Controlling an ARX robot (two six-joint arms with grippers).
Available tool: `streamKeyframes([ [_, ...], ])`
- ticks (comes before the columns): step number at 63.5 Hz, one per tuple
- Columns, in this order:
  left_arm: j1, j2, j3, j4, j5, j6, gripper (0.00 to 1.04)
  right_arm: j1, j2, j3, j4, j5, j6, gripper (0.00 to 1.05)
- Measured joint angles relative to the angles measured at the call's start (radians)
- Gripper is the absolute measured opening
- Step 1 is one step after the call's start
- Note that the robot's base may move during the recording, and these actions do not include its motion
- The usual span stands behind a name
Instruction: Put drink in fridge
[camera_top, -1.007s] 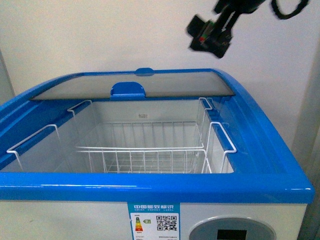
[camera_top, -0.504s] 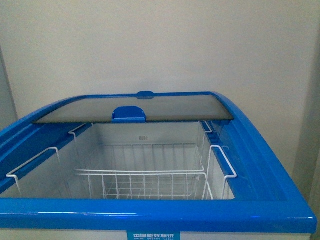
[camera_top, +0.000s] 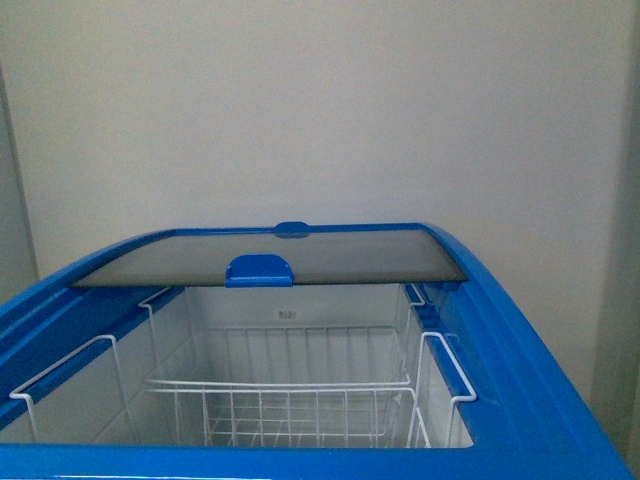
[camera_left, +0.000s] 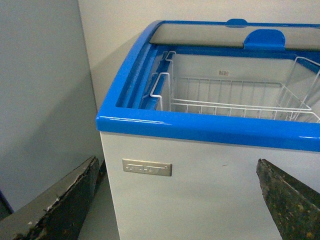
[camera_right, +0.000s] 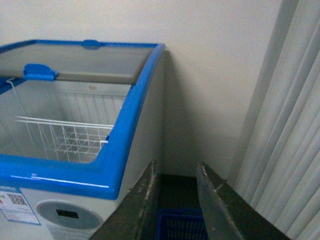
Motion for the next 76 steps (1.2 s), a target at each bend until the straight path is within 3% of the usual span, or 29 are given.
streamKeyframes([
  [7, 0.0, 0.0, 0.0, 0.0, 0.0, 0.0, 0.97, 0.004, -0.061, -0.095, 0.04, 0.013, 0.001, 0.02],
  [33, 0.0, 0.0, 0.0, 0.0, 0.0, 0.0, 0.97, 0.004, -0.174, -0.272, 0.102, 0.011, 0.006, 0.03],
  [76, 0.0, 0.0, 0.0, 0.0, 0.0, 0.0, 0.97, 0.005, -0.265, -0.372, 0.122, 0.012, 0.006, 0.03],
])
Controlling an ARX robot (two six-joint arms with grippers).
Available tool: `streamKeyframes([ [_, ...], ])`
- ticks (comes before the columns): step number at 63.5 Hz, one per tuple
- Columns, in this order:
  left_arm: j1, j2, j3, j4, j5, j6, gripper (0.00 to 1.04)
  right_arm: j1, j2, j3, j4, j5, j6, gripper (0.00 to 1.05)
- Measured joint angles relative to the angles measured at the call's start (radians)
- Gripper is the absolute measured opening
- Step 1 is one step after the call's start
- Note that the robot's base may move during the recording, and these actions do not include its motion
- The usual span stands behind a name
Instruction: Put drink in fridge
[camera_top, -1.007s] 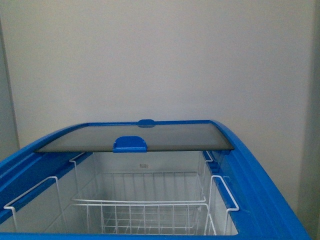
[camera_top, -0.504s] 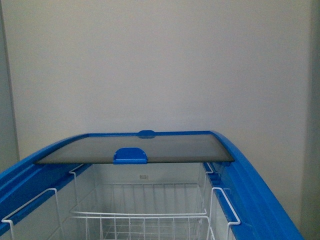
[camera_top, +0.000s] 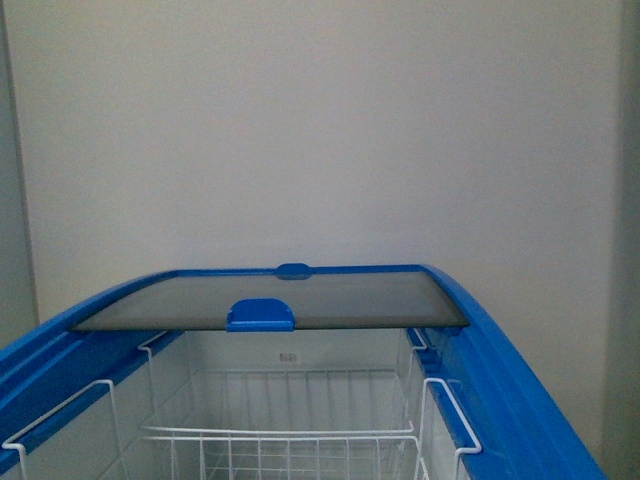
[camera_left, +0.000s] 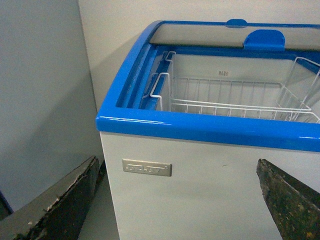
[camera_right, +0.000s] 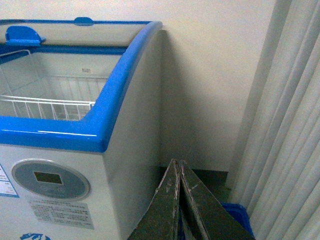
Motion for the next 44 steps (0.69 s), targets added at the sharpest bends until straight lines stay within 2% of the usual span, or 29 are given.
streamKeyframes([
  [14, 0.0, 0.0, 0.0, 0.0, 0.0, 0.0, 0.97, 0.0, -0.005, 0.0, 0.0, -0.001, 0.0, 0.03],
  [16, 0.0, 0.0, 0.0, 0.0, 0.0, 0.0, 0.97, 0.0, -0.005, 0.0, 0.0, -0.001, 0.0, 0.06],
  [28, 0.0, 0.0, 0.0, 0.0, 0.0, 0.0, 0.97, 0.0, -0.005, 0.0, 0.0, -0.001, 0.0, 0.51],
  [44, 0.0, 0.0, 0.0, 0.0, 0.0, 0.0, 0.97, 0.0, -0.005, 0.0, 0.0, -0.001, 0.0, 0.88],
])
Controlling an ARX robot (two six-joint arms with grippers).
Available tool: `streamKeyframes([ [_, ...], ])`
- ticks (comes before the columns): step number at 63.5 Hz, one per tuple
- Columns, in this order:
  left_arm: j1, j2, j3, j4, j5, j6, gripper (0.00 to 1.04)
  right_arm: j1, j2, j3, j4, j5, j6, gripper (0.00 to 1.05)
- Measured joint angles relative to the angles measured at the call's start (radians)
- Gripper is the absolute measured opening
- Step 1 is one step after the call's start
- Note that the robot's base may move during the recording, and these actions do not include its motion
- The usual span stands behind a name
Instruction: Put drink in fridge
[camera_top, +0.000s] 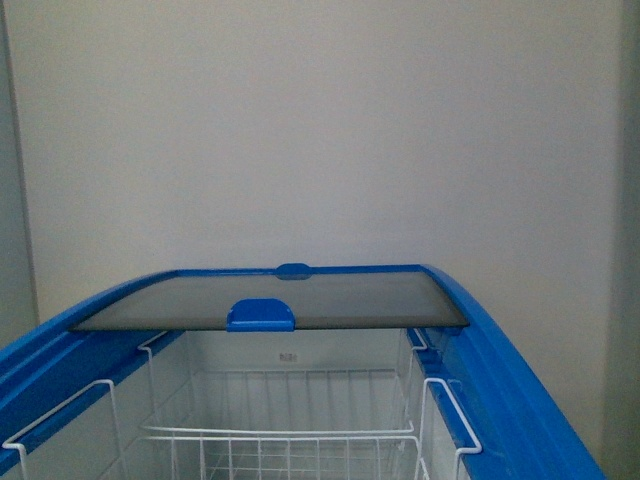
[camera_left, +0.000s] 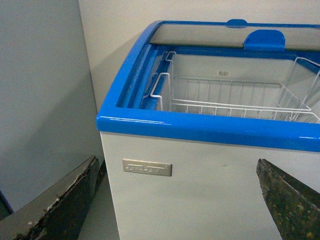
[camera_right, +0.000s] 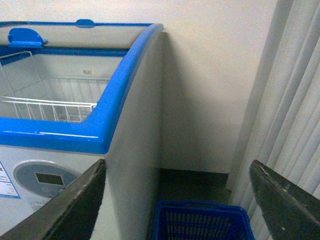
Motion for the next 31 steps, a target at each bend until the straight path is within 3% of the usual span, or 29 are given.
streamKeyframes([
  [4, 0.0, 0.0, 0.0, 0.0, 0.0, 0.0, 0.97, 0.0, 0.0, 0.0, 0.0, 0.0, 0.001, 0.98],
  [31, 0.0, 0.0, 0.0, 0.0, 0.0, 0.0, 0.97, 0.0, 0.0, 0.0, 0.0, 0.0, 0.0, 0.97],
])
